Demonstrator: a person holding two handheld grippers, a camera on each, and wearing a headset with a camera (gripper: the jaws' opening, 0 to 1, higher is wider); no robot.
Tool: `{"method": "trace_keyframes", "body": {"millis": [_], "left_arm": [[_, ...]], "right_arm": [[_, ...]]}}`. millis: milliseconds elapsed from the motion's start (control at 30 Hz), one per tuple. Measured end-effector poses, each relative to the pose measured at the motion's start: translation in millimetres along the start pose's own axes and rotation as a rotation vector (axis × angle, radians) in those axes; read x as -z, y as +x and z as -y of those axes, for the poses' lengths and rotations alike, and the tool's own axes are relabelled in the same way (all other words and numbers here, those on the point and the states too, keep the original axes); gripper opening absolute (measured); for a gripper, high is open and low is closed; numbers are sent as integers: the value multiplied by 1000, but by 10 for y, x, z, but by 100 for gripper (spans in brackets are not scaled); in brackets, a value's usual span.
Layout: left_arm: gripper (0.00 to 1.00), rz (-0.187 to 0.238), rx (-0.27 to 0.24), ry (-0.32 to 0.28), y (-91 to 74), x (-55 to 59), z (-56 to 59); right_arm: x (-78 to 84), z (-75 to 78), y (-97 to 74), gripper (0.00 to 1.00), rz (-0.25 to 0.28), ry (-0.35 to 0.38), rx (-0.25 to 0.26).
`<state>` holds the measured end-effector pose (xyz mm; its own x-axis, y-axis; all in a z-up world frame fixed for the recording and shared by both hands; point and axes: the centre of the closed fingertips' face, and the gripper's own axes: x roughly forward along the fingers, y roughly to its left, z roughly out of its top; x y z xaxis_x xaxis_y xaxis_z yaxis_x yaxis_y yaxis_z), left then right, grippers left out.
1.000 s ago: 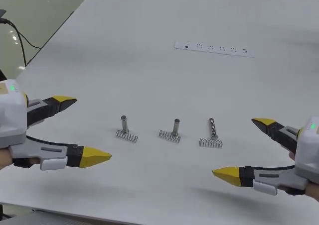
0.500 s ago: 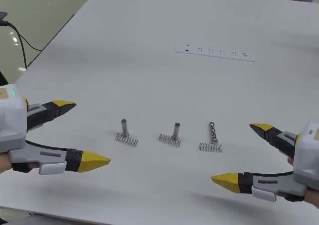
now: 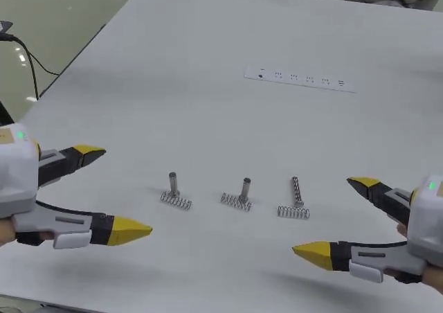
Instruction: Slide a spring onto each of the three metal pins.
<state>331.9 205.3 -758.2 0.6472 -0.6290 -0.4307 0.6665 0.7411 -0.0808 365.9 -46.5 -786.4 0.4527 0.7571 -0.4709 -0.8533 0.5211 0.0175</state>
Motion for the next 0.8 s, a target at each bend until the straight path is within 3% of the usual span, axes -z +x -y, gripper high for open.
{"method": "trace_keyframes", "body": {"millis": [167, 433, 633, 800], "left_arm": [[97, -2, 2, -1, -1, 10, 10], [97, -6, 1, -5, -22, 38, 23], [97, -4, -7, -5, -28, 27, 1], [97, 0, -14, -10, -42, 30, -15]], "right_arm": [[-51, 94, 26, 95, 7, 55, 12], [-185, 228, 109, 81, 1, 98, 22], [-250, 277, 221, 72, -46, 119, 32], [-196, 301, 308, 63, -107, 178, 29]]}}
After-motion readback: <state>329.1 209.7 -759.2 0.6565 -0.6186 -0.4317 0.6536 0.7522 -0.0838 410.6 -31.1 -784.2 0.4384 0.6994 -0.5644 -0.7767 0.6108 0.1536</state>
